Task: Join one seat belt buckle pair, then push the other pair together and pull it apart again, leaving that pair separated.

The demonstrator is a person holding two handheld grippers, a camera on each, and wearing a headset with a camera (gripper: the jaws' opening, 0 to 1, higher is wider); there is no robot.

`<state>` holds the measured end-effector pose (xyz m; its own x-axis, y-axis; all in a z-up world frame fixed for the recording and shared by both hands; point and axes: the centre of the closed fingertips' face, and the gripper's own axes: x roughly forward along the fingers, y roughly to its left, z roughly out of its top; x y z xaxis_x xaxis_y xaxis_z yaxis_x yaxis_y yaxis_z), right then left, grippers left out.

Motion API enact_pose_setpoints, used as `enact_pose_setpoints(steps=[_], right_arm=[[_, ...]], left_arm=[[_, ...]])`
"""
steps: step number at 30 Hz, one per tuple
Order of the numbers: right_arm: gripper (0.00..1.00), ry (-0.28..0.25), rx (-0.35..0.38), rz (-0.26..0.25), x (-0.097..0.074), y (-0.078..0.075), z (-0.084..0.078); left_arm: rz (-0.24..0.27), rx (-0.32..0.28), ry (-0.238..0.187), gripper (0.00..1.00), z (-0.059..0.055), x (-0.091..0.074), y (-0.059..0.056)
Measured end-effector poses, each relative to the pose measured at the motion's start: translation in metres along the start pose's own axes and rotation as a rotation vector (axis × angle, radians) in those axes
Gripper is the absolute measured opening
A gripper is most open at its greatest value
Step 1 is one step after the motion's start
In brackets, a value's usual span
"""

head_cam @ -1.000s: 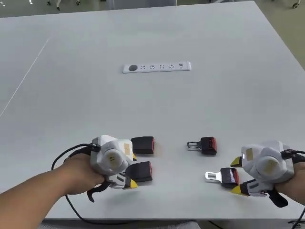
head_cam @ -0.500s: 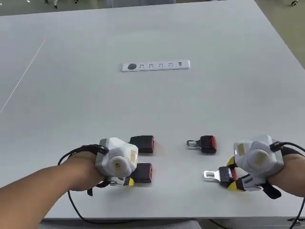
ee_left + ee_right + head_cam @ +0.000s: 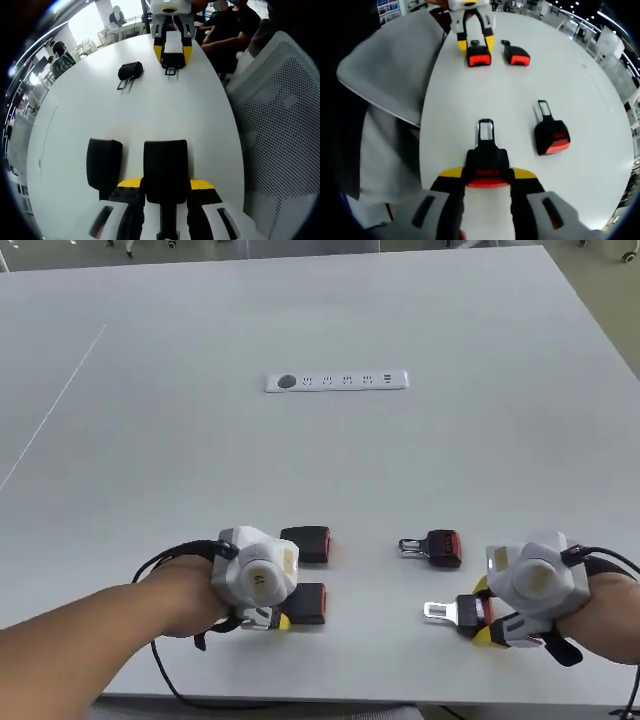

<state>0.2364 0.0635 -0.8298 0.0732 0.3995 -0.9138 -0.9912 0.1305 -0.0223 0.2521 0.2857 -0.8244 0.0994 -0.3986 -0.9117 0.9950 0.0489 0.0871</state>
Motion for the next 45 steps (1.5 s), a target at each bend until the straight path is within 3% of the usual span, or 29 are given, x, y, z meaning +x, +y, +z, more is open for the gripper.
enact_pose_setpoints(steps=[18, 27, 33, 42, 45], right_arm=[[0.35, -0.054, -0.025, -0.002, 0.028, 0.013, 0.067], [0.34, -0.094, -0.032, -0.016, 0.045, 0.009, 0.107], [0.34, -0.111, -0.014, -0.02, 0.051, 0.009, 0.121], [0.34, -0.101, -0.042, -0.026, 0.051, 0.005, 0.12], [0.34, -0.099, -0.081, -0.028, 0.05, 0.006, 0.122]], left_arm=[[0.006, -0.005, 0.008, 0.33, -0.001, 0.001, -0.002], [0.002, -0.003, 0.01, 0.33, -0.001, 0.001, -0.002], [0.0, 0.003, 0.019, 0.33, -0.001, 0.001, -0.002], [-0.006, 0.005, 0.029, 0.33, 0.0, 0.002, -0.002], [-0.008, 0.012, 0.032, 0.33, 0.0, 0.002, -0.002]])
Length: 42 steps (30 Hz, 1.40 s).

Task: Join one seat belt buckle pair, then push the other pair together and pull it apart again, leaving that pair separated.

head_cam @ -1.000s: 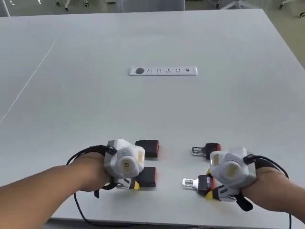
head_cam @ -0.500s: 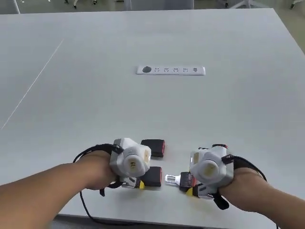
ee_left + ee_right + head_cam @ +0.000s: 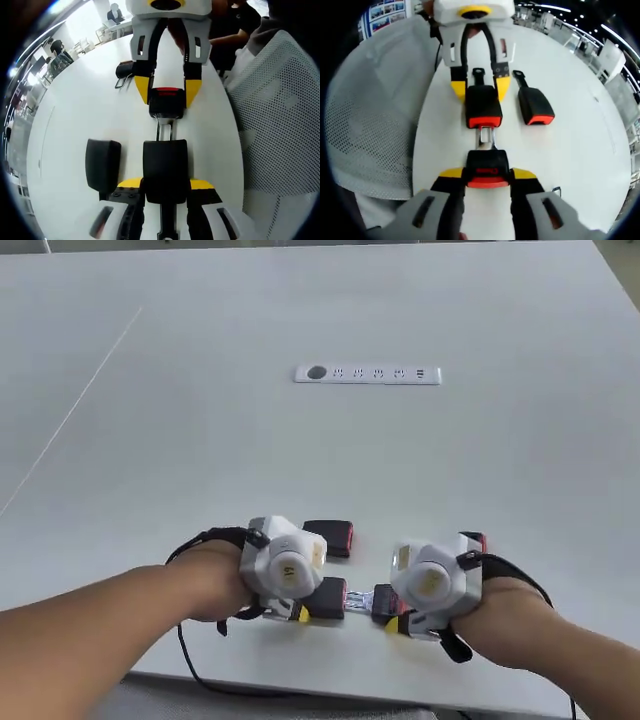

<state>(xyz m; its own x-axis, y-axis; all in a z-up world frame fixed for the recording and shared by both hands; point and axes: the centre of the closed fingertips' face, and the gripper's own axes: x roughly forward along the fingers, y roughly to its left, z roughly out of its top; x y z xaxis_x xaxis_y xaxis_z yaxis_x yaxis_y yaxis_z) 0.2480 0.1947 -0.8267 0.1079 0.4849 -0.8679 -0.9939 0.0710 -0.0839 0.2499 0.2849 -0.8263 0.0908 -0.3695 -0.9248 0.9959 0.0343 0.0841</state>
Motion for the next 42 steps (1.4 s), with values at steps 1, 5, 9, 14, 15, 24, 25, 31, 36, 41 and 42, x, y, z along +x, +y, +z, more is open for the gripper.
enact_pose_setpoints(steps=[1, 5, 9, 14, 15, 24, 25, 31, 36, 41, 42], right_arm=[[0.34, -0.002, -0.004, 0.004, 0.0, 0.001, 0.001], [0.34, -0.009, -0.008, 0.01, 0.003, 0.002, 0.004], [0.34, -0.032, 0.01, 0.015, 0.006, 0.003, 0.012], [0.33, -0.032, 0.026, 0.021, 0.006, 0.001, 0.01], [0.33, -0.034, 0.021, 0.022, 0.007, 0.001, 0.011], [0.31, -0.039, 0.026, 0.015, 0.012, -0.001, 0.019], [0.31, -0.037, 0.027, 0.017, 0.012, -0.001, 0.018], [0.31, -0.051, 0.019, 0.012, 0.017, 0.001, 0.028], [0.31, -0.05, 0.04, 0.019, 0.02, 0.0, 0.024], [0.31, -0.044, 0.037, 0.014, 0.021, -0.002, 0.023], [0.31, -0.044, 0.036, 0.009, 0.02, -0.001, 0.024]], left_arm=[[-0.001, 0.001, 0.002, 0.33, 0.0, 0.0, 0.0], [-0.008, 0.012, 0.006, 0.33, 0.0, 0.0, 0.0], [-0.013, 0.013, 0.004, 0.33, 0.0, 0.0, 0.0], [-0.022, 0.013, 0.003, 0.33, 0.0, 0.001, 0.0], [-0.024, 0.014, 0.006, 0.32, 0.0, 0.001, 0.0], [-0.018, -0.01, -0.014, 0.32, 0.001, 0.001, 0.001], [-0.018, -0.013, -0.014, 0.32, 0.001, 0.001, 0.001], [-0.017, -0.009, -0.013, 0.31, 0.001, 0.001, 0.0], [-0.01, -0.02, -0.015, 0.31, 0.001, 0.002, 0.0], [-0.008, -0.025, -0.011, 0.32, 0.0, 0.002, 0.0], [-0.004, -0.03, -0.019, 0.32, 0.0, 0.001, 0.0]])
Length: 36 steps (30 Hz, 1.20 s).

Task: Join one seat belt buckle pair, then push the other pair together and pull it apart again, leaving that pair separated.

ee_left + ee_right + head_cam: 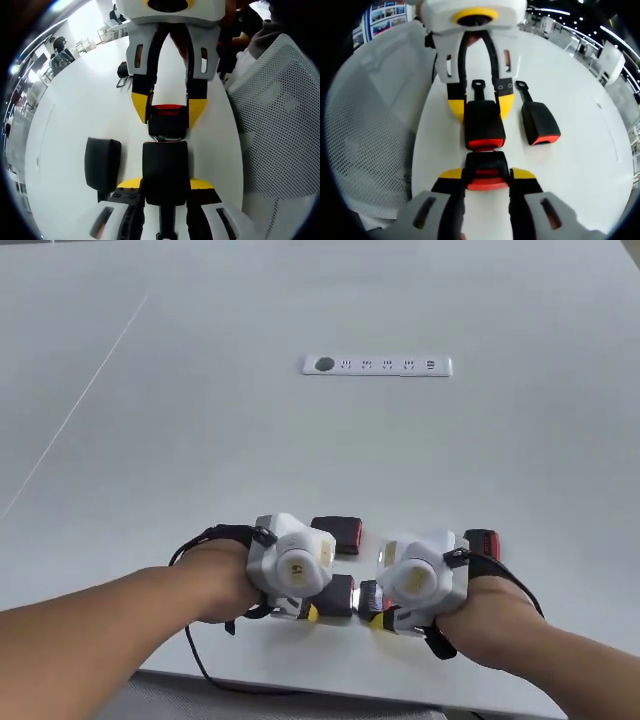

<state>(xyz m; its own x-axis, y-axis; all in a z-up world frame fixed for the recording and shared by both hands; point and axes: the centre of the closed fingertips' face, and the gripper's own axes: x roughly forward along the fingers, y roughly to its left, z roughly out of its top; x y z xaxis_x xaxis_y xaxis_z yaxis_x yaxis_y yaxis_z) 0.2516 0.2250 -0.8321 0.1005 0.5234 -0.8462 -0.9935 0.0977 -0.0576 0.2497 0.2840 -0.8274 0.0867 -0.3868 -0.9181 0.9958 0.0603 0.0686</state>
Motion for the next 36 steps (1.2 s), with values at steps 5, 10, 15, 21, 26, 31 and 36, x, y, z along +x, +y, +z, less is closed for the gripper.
enact_pose_setpoints(steps=[5, 10, 15, 21, 26, 31, 36], right_arm=[[0.32, -0.005, -0.011, -0.01, -0.002, 0.0, 0.0], [0.33, -0.035, 0.0, -0.01, -0.004, 0.0, -0.001], [0.33, -0.042, 0.005, -0.011, -0.004, 0.0, 0.001], [0.34, -0.046, 0.024, -0.004, -0.004, 0.0, 0.001], [0.35, -0.044, 0.018, -0.005, -0.004, 0.001, 0.001], [0.36, -0.063, 0.094, -0.027, -0.005, 0.0, -0.002], [0.39, -0.077, 0.096, -0.03, -0.011, 0.006, 0.001]], left_arm=[[0.013, 0.002, -0.021, 0.32, 0.0, -0.001, 0.0], [0.01, 0.002, -0.018, 0.32, 0.0, -0.001, 0.0], [0.004, 0.006, -0.009, 0.32, 0.0, 0.0, 0.001], [0.008, -0.008, 0.003, 0.33, 0.001, -0.001, -0.001], [0.015, 0.004, 0.015, 0.33, 0.0, -0.001, -0.001], [0.028, -0.011, 0.016, 0.34, -0.001, -0.002, -0.001], [0.034, 0.02, 0.045, 0.33, 0.001, -0.008, -0.002]])
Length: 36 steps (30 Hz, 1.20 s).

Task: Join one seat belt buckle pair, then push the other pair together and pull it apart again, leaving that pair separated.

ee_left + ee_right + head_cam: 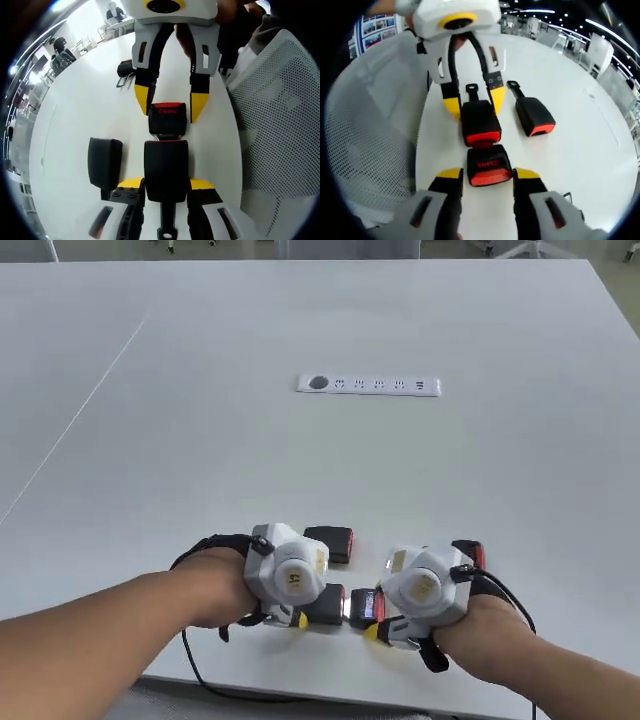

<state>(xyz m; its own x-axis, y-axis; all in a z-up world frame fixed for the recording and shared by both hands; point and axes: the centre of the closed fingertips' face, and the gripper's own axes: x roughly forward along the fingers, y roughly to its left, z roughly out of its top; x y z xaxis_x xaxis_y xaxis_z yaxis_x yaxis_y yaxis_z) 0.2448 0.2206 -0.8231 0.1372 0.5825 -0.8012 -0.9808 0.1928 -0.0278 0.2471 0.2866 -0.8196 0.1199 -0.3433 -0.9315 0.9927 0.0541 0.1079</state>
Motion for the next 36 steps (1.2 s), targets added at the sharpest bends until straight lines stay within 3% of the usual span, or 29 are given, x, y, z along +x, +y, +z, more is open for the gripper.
enact_pose_setpoints(steps=[6, 10, 13, 18, 23, 30, 36], right_arm=[[0.35, -0.063, -0.03, -0.005, -0.024, -0.003, 0.021], [0.34, -0.072, -0.046, -0.014, -0.031, -0.012, 0.022], [0.33, -0.053, -0.072, -0.032, -0.036, -0.024, 0.013], [0.33, -0.026, -0.064, -0.06, -0.047, -0.047, -0.007], [0.34, 0.012, -0.041, -0.1, -0.062, -0.08, -0.032], [0.34, 0.052, -0.019, -0.125, -0.08, -0.108, -0.061], [0.36, 0.082, -0.007, -0.107, -0.075, -0.116, -0.08]], left_arm=[[0.02, 0.02, -0.042, 0.39, 0.017, -0.021, 0.006], [0.052, 0.023, -0.056, 0.39, 0.022, -0.027, 0.021], [0.061, 0.006, -0.067, 0.4, 0.022, -0.026, 0.034], [0.081, 0.001, -0.05, 0.41, 0.014, -0.026, 0.056], [0.092, -0.012, -0.035, 0.42, 0.006, -0.024, 0.076], [0.07, 0.005, -0.013, 0.43, -0.002, -0.017, 0.088], [0.044, 0.024, -0.013, 0.44, 0.002, -0.003, 0.095]])
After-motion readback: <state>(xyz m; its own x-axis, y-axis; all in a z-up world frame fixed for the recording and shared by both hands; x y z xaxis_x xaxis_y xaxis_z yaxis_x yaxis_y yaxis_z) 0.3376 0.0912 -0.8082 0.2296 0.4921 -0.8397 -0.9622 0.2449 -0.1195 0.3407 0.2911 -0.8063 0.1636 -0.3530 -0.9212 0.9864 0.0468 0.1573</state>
